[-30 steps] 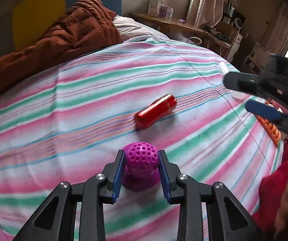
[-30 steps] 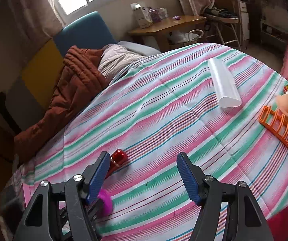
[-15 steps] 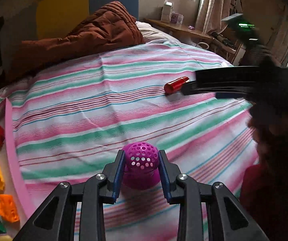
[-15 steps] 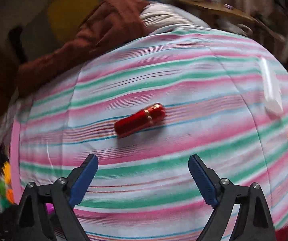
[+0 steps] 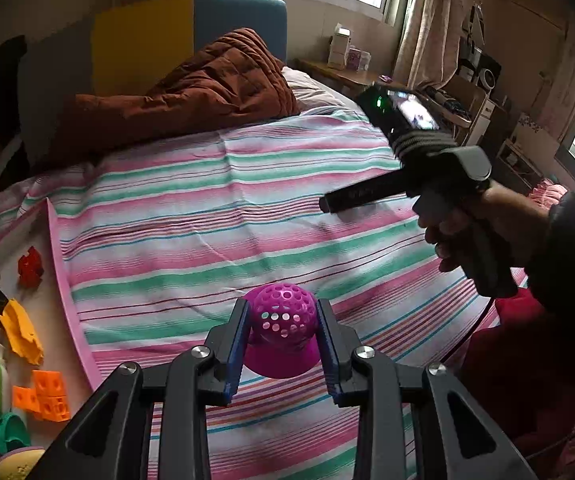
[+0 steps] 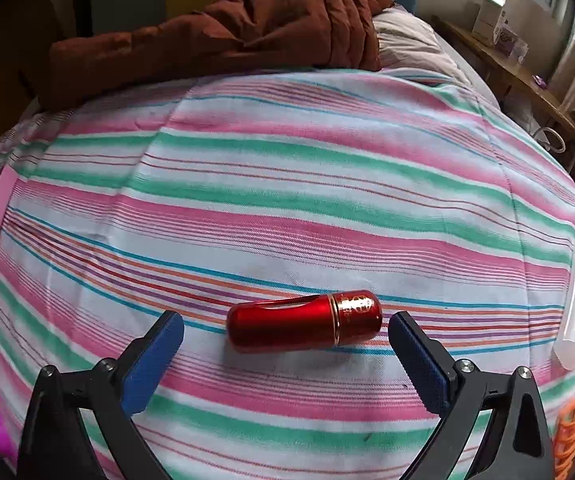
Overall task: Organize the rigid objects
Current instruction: 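Grasp the red cylinder with the right gripper while the left gripper lifts the purple toy, then carry the purple toy into the tray and open the left gripper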
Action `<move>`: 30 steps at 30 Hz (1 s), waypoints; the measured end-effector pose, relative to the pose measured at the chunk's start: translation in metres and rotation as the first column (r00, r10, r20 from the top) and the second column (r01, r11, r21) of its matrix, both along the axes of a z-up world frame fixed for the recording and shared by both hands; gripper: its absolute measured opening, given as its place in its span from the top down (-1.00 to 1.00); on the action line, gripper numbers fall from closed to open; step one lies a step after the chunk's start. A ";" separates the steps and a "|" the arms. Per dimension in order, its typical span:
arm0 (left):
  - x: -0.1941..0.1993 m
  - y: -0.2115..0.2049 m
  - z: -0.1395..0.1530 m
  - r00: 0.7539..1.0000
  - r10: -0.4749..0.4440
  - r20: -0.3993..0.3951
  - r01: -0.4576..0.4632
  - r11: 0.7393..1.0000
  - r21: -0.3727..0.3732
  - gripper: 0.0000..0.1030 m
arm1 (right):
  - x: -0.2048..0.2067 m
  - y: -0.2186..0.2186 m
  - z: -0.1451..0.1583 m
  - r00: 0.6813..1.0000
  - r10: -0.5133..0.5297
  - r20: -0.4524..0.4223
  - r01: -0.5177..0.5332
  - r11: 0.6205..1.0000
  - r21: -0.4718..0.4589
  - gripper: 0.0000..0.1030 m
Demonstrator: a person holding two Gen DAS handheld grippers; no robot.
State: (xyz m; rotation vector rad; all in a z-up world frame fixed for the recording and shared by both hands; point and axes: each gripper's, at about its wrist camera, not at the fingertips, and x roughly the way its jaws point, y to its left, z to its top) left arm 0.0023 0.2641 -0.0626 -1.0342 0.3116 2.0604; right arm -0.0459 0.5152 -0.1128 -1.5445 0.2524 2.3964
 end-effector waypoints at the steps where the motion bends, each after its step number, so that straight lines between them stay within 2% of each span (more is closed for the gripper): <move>1: 0.000 -0.001 0.000 1.000 0.001 0.004 -0.001 1.000 0.003 0.37 | 0.001 0.000 -0.002 1.000 0.001 0.001 -0.001 1.000 0.008 -0.52; 2: 0.000 -0.002 0.000 1.000 0.004 0.011 -0.004 1.000 0.006 0.37 | 0.002 0.000 -0.003 1.000 -0.001 0.008 0.001 1.000 0.015 -0.46; 5: -0.002 -0.005 -0.001 0.999 0.017 0.029 -0.018 1.000 0.012 0.37 | 0.007 -0.003 0.000 1.000 -0.019 -0.006 0.019 1.000 -0.009 -0.46; 12: -0.002 -0.021 0.010 0.998 0.057 0.003 -0.057 0.998 0.029 0.37 | 0.014 -0.065 0.005 0.994 0.103 0.020 -0.102 0.993 -0.054 -0.46; 16: -0.003 -0.040 0.024 0.994 0.105 -0.029 -0.104 0.994 0.042 0.37 | 0.020 -0.101 0.004 0.989 0.151 0.007 -0.151 0.989 0.004 -0.46; 20: -0.002 -0.063 0.040 0.985 0.157 -0.075 -0.153 0.987 0.052 0.37 | 0.023 -0.097 0.004 0.988 0.154 -0.018 -0.154 0.988 -0.016 -0.47; 24: -0.003 -0.086 0.048 0.973 0.205 -0.104 -0.199 0.978 0.060 0.37 | 0.026 -0.105 0.003 0.984 0.175 -0.032 -0.174 0.985 0.019 -0.46; 30: -0.006 -0.114 0.049 0.959 0.263 -0.105 -0.259 0.964 0.058 0.37 | 0.033 -0.109 0.004 0.978 0.198 -0.057 -0.196 0.980 0.044 -0.46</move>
